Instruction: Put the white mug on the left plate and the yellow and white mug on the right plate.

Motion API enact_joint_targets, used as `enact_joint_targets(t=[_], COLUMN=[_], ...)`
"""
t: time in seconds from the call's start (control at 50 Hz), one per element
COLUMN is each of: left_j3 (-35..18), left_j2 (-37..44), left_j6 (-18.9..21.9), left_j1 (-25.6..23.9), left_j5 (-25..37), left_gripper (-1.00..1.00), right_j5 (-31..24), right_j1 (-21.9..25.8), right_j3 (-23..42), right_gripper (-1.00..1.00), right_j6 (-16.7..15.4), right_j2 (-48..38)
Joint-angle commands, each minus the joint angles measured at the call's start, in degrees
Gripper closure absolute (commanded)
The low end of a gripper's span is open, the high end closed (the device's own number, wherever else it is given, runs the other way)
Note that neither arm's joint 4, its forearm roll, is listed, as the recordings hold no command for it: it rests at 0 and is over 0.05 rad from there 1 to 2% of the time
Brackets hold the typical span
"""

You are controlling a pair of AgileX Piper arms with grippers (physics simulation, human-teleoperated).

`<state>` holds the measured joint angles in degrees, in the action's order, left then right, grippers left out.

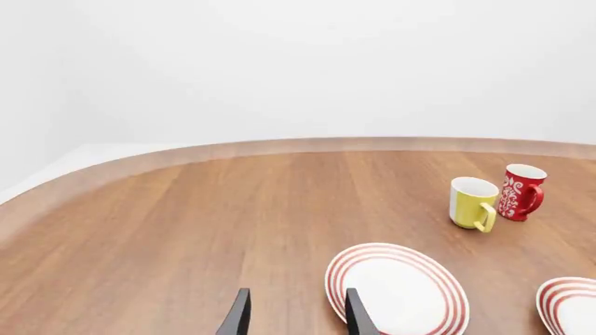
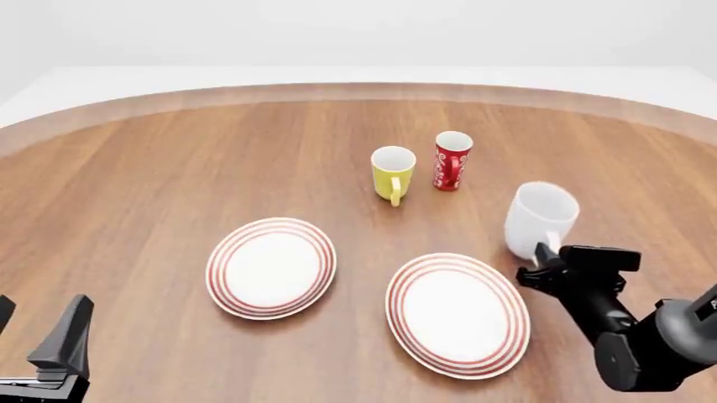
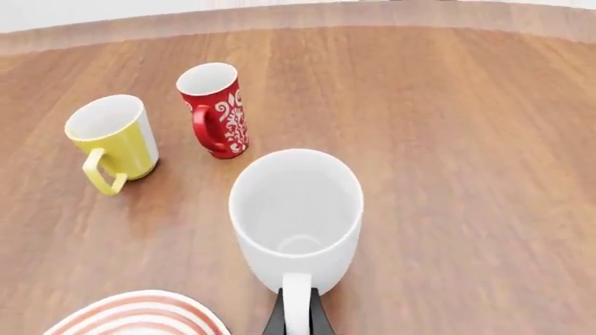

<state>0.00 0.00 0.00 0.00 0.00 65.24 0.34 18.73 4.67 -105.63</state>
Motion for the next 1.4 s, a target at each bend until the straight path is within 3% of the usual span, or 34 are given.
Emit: enact_joint_targets(t=[0.02,0.64,1.4], left_j3=[0.0,0.0,0.0], left_j2=[0.0,0.0,0.0], left_j6=[0.0,0.0,0.0], left_j1=[0.0,0.0,0.0], left_j5=[0.0,0.0,0.0], left_gripper=[-1.00,-1.00,-1.00], right_j5=[-3.0,-21.1,-32.4], right_j1=[0.5,3.9,12.9], right_j3=[-1.4,-1.7,4.3], right_gripper=[1.00,1.00,1.00], right_j6=[-0.4,-3.3,-4.6], right_j2=[6.8,31.2,40.0])
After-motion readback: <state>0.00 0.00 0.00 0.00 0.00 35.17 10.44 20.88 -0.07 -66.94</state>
